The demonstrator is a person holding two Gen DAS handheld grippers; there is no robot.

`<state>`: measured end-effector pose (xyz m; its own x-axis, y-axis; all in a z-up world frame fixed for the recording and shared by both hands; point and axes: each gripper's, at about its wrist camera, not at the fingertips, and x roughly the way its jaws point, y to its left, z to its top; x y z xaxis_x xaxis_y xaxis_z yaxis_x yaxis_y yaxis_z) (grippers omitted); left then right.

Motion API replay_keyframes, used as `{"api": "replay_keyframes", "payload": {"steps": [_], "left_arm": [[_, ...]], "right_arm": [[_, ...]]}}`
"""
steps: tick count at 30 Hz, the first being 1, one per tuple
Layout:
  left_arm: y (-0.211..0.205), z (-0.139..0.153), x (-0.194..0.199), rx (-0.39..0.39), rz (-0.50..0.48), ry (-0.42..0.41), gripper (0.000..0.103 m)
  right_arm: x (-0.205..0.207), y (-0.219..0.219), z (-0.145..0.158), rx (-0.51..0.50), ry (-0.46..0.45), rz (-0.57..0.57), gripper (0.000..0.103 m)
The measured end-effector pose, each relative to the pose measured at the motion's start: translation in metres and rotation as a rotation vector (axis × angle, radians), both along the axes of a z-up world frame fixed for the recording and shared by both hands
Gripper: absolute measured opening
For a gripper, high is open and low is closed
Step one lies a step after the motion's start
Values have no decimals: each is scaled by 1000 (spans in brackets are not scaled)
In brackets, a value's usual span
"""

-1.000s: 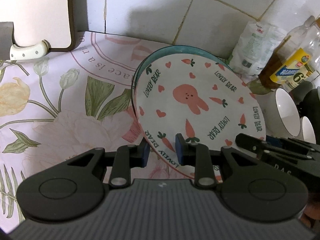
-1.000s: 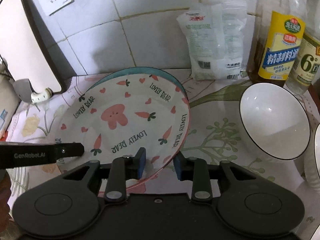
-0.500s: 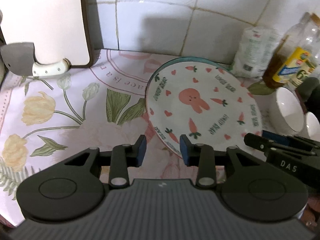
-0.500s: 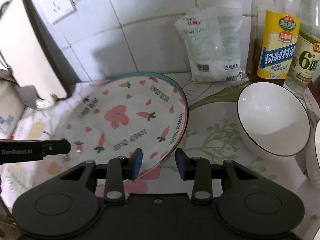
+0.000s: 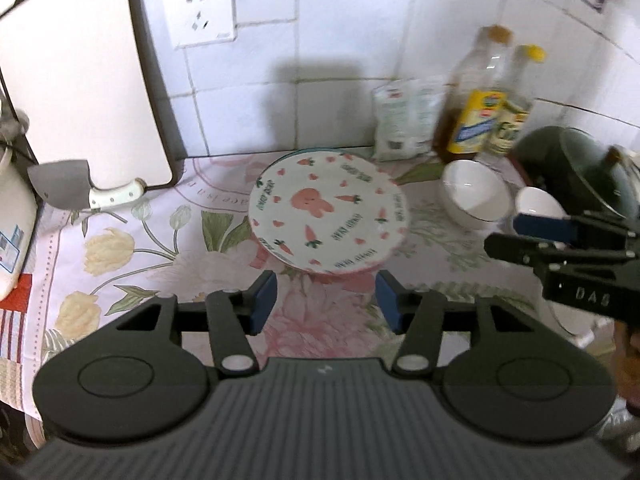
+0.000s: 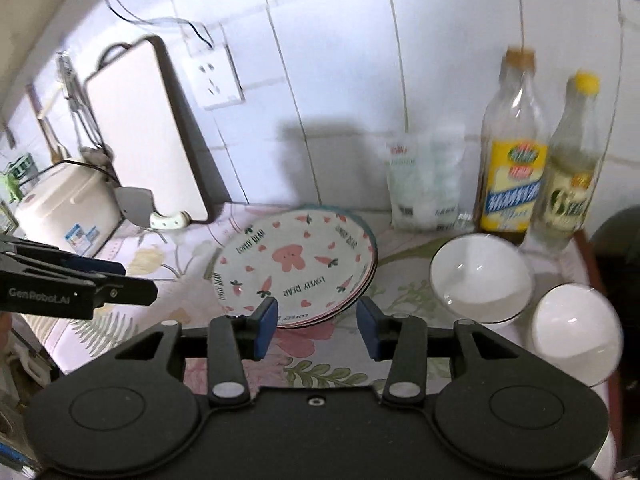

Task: Organize plates and bowls
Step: 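Move both grippers to the rim of the white bowl beside the pot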

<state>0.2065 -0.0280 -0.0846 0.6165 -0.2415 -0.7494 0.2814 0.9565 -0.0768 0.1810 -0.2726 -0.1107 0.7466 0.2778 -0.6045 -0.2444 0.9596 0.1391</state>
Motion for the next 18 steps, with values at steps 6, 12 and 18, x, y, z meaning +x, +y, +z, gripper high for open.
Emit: {"api": "replay_keyframes", "payload": {"steps": [6, 12, 18], "left_arm": [[-6, 21, -48, -18, -45, -26, 63], [-15, 30, -79, -33, -64, -21, 64], [-34, 42, -95, -37, -119, -21, 64]], "right_arm": [[-39, -16, 29, -10, -47, 33, 55], [-71, -31, 40, -33, -81, 27, 57], [-97, -61, 41, 3, -84, -14, 57]]}}
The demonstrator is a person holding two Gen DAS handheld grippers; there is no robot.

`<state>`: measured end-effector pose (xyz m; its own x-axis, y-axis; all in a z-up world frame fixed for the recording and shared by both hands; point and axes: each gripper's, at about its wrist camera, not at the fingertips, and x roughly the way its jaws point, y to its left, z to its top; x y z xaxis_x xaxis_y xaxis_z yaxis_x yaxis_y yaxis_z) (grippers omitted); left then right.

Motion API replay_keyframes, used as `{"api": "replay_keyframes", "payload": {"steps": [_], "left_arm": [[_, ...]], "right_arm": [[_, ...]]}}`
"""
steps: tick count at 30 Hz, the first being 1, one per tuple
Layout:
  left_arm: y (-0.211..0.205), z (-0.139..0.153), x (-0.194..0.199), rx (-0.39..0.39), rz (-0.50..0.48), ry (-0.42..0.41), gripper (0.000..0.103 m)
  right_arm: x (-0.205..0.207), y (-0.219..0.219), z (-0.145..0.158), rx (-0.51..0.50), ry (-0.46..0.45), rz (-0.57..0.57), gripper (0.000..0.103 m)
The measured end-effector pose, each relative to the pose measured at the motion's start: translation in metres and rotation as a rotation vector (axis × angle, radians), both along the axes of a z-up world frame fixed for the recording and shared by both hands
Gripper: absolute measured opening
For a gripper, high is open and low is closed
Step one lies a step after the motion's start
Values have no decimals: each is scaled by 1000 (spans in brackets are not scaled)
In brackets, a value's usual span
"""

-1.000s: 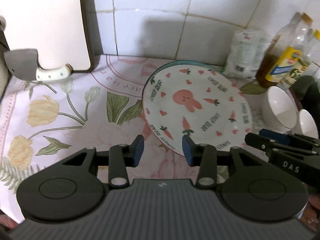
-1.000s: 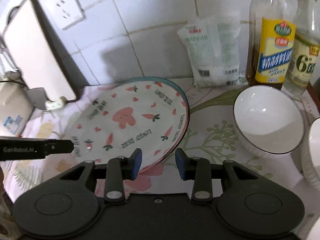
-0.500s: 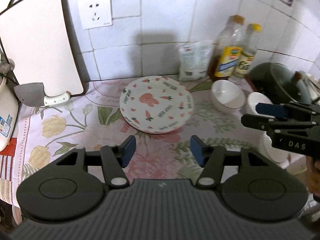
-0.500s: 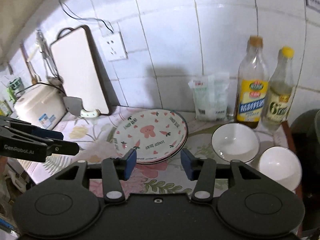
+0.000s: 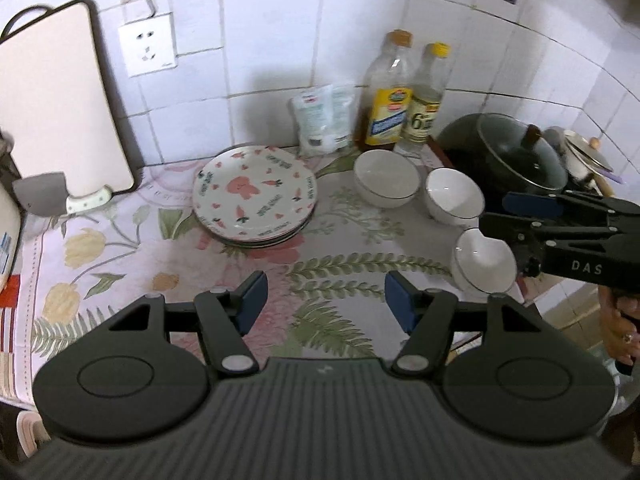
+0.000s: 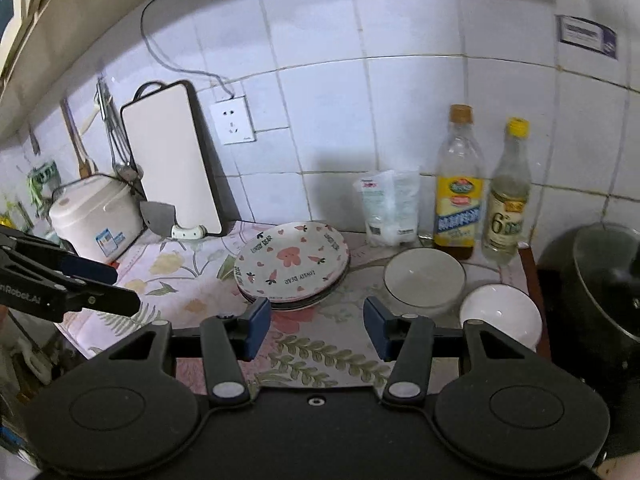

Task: Organize plates and bowls
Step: 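Move both grippers to the rim of the white bowl beside the pot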

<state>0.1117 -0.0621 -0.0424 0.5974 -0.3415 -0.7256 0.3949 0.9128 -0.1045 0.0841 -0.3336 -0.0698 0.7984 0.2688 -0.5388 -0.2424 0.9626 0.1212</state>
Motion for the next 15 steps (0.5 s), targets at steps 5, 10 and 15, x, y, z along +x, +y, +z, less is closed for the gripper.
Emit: {"api": "replay_keyframes", "payload": {"steps": [5, 10, 15], "left_arm": [[-15, 11, -3, 1, -21, -8, 64], [-37, 16, -2, 27, -52, -8, 64], [-63, 18, -2, 52, -76, -2, 64]], "right_arm": [[-18, -26, 4, -1, -24, -46, 58], [-30, -53, -4, 13, -20, -81, 61], [-38, -73, -19, -16, -20, -44, 63]]}}
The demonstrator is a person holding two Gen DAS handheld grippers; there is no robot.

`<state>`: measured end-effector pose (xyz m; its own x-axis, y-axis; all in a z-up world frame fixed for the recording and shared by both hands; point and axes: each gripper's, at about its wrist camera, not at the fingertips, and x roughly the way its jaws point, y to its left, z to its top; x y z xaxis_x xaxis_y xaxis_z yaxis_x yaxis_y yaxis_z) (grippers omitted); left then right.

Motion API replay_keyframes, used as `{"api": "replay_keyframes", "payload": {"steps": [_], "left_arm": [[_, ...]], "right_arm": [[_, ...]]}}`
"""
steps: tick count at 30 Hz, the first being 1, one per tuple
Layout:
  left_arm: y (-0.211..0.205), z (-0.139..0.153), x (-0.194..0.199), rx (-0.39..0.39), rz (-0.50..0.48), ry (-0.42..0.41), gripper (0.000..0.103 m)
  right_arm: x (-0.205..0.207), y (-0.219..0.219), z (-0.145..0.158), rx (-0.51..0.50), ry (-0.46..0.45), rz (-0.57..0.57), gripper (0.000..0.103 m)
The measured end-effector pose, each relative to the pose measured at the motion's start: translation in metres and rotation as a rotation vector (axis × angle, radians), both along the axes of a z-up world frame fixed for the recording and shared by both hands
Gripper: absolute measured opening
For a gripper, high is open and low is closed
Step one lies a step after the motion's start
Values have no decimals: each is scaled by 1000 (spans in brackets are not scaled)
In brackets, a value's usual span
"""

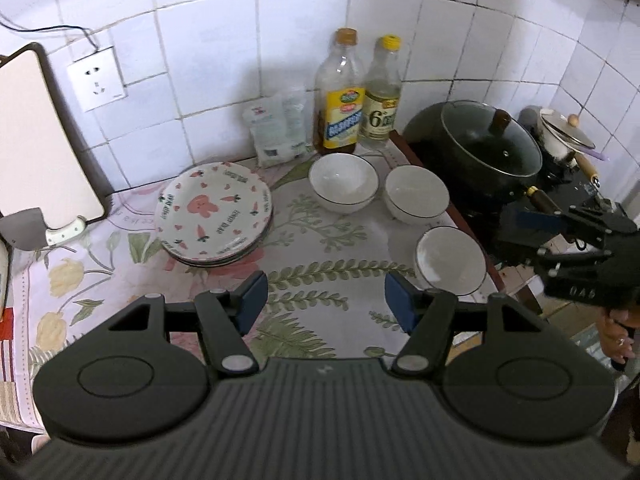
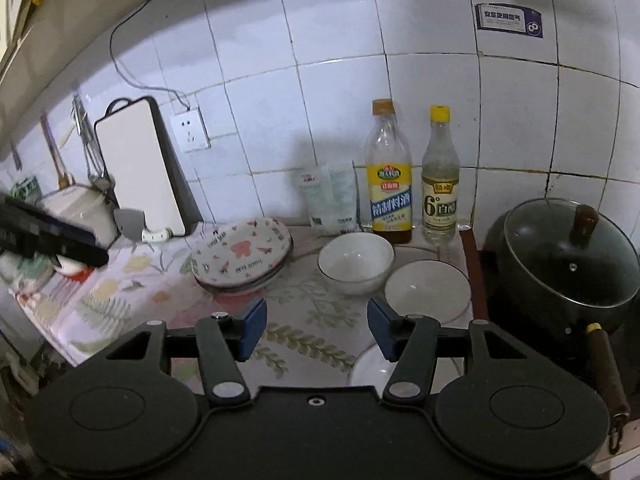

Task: Organize plates and bowls
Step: 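Move both grippers to the rim of the white bowl beside the pot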

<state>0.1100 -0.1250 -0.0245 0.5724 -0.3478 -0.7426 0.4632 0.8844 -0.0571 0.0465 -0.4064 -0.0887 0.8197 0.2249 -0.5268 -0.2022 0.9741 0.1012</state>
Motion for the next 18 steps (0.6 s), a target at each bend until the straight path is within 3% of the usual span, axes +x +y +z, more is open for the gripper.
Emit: {"api": "replay_keyframes", "payload": {"steps": [14, 18], "left_arm": [[-103, -38, 6, -61, -53, 17, 64], [-123, -59, 11, -66, -25, 11, 64]], "right_arm": [[-3, -52, -52, -56, -22, -2, 63], [-1, -55, -68, -58, -45, -24, 63]]}}
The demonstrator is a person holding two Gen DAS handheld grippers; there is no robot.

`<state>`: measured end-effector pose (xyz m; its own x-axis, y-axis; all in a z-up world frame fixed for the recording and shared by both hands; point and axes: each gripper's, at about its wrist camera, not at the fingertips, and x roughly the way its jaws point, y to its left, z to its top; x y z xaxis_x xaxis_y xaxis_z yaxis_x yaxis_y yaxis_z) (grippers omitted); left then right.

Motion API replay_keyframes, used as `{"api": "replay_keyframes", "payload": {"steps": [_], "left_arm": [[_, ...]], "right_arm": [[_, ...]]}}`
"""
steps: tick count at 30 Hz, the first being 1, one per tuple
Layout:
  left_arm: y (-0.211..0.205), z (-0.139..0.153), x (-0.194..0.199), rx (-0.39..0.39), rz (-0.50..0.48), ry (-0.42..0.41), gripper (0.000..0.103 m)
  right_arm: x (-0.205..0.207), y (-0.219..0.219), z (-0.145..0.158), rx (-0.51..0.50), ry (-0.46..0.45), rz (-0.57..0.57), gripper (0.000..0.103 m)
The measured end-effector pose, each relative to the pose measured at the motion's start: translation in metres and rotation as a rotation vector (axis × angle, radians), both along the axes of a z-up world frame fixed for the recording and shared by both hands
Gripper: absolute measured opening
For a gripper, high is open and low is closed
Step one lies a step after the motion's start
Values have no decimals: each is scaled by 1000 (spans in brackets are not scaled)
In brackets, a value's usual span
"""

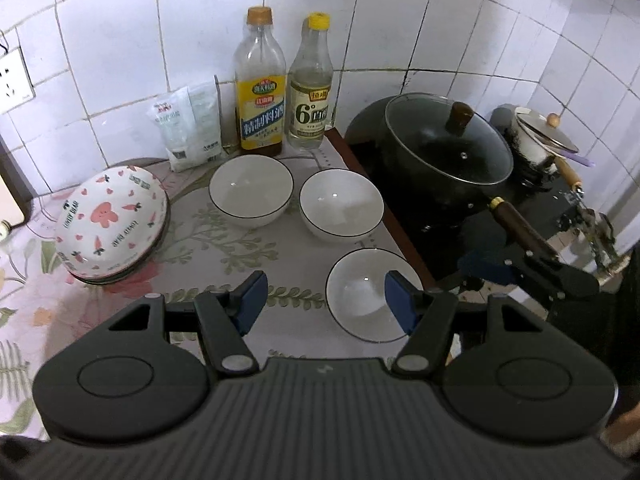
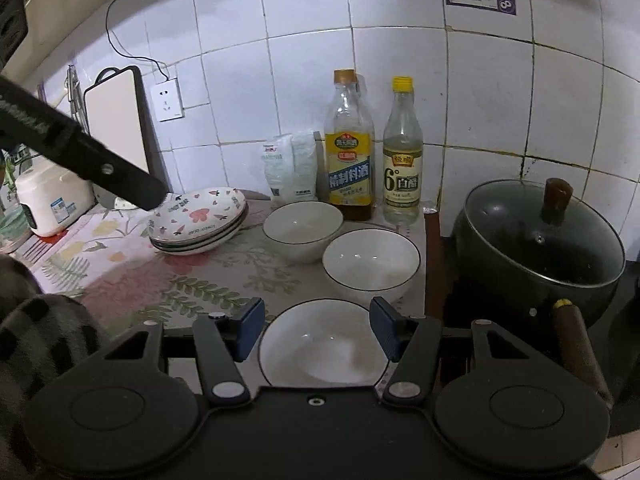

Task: Organize plates and bowls
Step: 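Move both grippers to the rim of the white bowl beside the pot, then close both grippers on the white bowl rim and lift it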

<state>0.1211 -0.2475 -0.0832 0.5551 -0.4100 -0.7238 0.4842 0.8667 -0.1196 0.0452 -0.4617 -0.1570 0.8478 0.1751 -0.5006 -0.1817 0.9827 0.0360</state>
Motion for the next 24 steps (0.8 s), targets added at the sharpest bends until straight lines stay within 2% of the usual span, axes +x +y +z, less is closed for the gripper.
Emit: {"api": "replay_keyframes", "payload": {"steps": [5, 13, 16, 21, 24], "left_arm": [[-12, -39, 15, -45, 54, 46, 62], [-33, -104, 33, 1, 65, 85, 62], [-40, -124, 41, 19, 76, 90, 61], [-48, -147, 54, 17, 95, 133, 60], [-48, -156, 61, 18, 121, 164, 51]], "right_arm": [[4, -6, -24, 23, 0, -53, 63], [21, -10, -48, 32, 34, -80, 63], [27, -7, -56, -1, 47, -86, 63], [37, -7, -69, -13, 76, -113, 63], [43, -9, -77, 2, 106, -137, 63]]}}
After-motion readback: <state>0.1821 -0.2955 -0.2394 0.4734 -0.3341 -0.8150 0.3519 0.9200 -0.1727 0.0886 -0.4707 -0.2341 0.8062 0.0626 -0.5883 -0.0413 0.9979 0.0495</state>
